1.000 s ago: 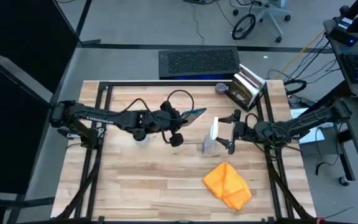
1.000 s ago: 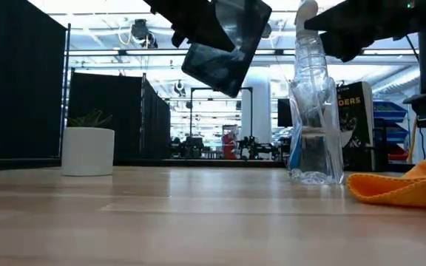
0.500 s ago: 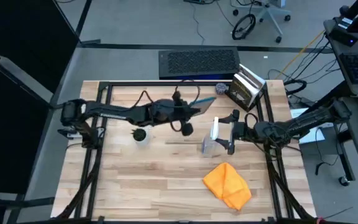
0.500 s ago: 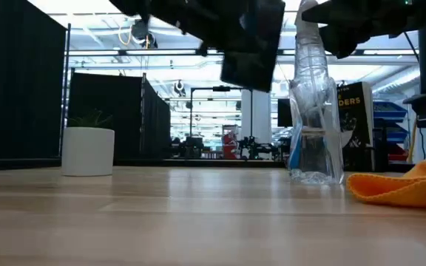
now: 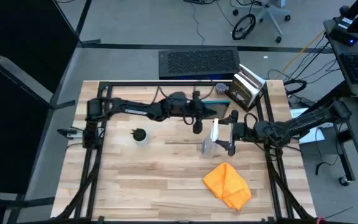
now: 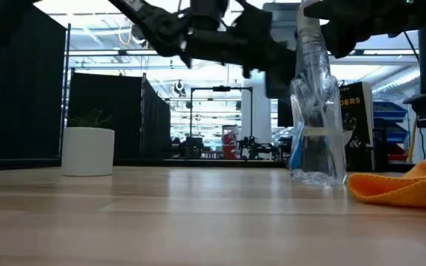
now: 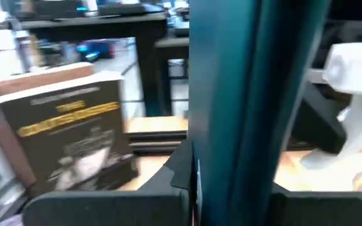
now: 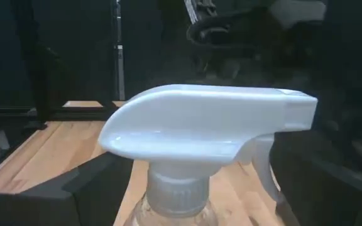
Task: Apply microfiber cloth
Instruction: Spray the front tablet using the spray bottle
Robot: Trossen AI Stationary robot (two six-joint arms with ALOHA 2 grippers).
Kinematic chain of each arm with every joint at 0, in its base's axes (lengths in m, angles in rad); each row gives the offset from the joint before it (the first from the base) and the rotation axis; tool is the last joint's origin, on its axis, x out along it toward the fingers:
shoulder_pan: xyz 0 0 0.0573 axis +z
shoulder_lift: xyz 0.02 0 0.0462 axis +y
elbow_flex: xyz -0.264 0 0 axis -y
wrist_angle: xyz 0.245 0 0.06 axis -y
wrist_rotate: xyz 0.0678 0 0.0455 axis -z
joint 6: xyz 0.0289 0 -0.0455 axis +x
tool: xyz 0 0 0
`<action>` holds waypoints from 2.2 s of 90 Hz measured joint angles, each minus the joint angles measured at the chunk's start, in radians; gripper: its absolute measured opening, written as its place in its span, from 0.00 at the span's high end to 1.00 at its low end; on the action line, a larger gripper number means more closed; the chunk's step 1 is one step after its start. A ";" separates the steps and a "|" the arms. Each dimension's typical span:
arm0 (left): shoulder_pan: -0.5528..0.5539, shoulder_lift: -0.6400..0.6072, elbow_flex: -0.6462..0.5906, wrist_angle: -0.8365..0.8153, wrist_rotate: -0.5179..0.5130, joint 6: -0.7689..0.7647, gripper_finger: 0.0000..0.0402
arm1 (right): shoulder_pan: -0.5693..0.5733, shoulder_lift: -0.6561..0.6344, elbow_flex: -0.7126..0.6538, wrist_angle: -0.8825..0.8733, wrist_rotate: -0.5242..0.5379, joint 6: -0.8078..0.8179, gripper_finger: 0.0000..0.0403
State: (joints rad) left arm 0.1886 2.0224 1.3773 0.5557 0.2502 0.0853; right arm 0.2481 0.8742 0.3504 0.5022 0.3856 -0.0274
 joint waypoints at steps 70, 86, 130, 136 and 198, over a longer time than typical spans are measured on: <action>0.004 0.011 0.007 -0.049 -0.011 0.000 0.98 | 0.000 -0.001 0.000 -0.004 0.001 -0.020 0.41; 0.004 0.011 0.007 -0.049 -0.011 0.000 0.98 | 0.000 -0.001 0.000 -0.003 0.004 -0.035 0.45; 0.052 -0.124 0.007 -0.293 -0.168 0.103 0.98 | 0.003 -0.010 0.002 -0.048 0.074 -0.021 0.17; 0.057 -0.166 0.007 -0.377 -0.197 0.124 0.98 | 0.003 -0.022 0.002 -0.081 0.084 -0.019 0.14; 0.036 -0.413 0.008 -0.625 -0.342 0.105 0.98 | 0.002 -0.180 0.001 -0.315 0.086 0.200 0.13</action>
State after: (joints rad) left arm 0.2249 1.6089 1.3857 -0.0690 -0.0917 0.1900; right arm 0.2501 0.6945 0.3515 0.1869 0.4721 0.1722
